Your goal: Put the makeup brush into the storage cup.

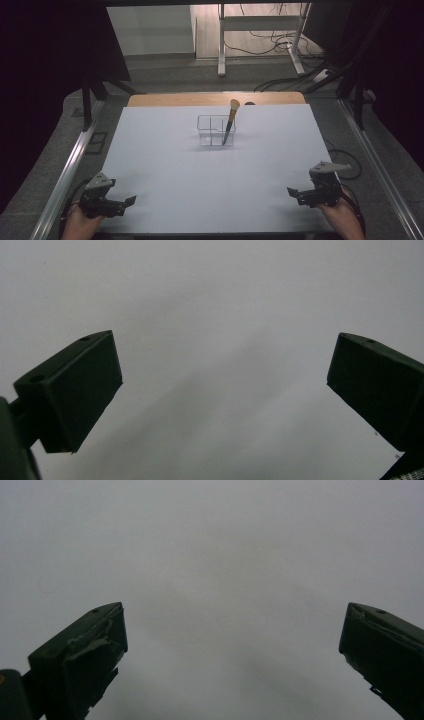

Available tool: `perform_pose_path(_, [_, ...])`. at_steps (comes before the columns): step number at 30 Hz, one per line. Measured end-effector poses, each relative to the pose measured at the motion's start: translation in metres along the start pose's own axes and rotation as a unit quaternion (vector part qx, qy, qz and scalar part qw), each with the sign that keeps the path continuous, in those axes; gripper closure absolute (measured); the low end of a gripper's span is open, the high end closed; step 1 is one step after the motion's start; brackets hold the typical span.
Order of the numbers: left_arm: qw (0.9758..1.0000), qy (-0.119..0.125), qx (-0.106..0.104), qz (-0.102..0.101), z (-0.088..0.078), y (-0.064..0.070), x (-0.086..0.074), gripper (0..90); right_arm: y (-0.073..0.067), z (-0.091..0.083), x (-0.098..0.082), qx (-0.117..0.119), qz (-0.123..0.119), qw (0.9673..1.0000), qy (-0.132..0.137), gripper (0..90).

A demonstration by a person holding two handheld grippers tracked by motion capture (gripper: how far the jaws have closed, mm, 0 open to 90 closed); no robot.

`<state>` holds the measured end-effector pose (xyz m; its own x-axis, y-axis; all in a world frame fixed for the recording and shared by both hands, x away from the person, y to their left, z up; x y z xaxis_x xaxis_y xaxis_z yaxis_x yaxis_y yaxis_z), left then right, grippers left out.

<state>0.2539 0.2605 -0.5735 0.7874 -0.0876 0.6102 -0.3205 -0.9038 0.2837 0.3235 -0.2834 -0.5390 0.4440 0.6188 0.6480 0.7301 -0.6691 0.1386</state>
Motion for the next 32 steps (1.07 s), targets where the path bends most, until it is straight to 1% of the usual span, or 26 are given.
perform_pose_path(6, [1.0,0.0,0.0,0.001,0.0,0.0,0.0,1.6,0.001,-0.002,-0.007,-0.006,-0.005,0.9999,-0.008,0.0])
perform_pose_path(10, [1.0,0.0,0.0,0.001,0.0,0.0,0.0,1.6,0.001,-0.003,-0.011,-0.009,-0.004,0.9999,-0.01,0.0])
perform_pose_path(16, [1.0,-0.001,0.0,0.001,0.0,0.0,0.0,1.6,0.002,-0.005,-0.018,-0.008,0.003,0.9999,-0.015,0.0])
perform_pose_path(28, [1.0,-0.001,-0.001,0.001,0.0,0.0,0.0,1.6,-0.001,-0.007,-0.03,0.008,0.023,0.9994,-0.026,0.0])
perform_pose_path(30, [1.0,0.0,0.0,0.001,0.0,0.0,0.0,1.6,0.0,-0.007,-0.03,0.007,0.024,0.9994,-0.024,0.0])
perform_pose_path(32, [1.0,-0.001,0.001,0.002,0.001,0.001,0.001,1.5,0.0,-0.006,-0.03,0.004,0.019,0.9995,-0.025,0.0])
Point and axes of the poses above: each handheld gripper's, and its own axes: z roughly forward along the jaws, x roughly out of its top, y roughly to its right, the point moved 9 cm from there along z, roughly forward along the jaws, and after that the axes turned 15 degrees about -z, right-handed, at the moved point
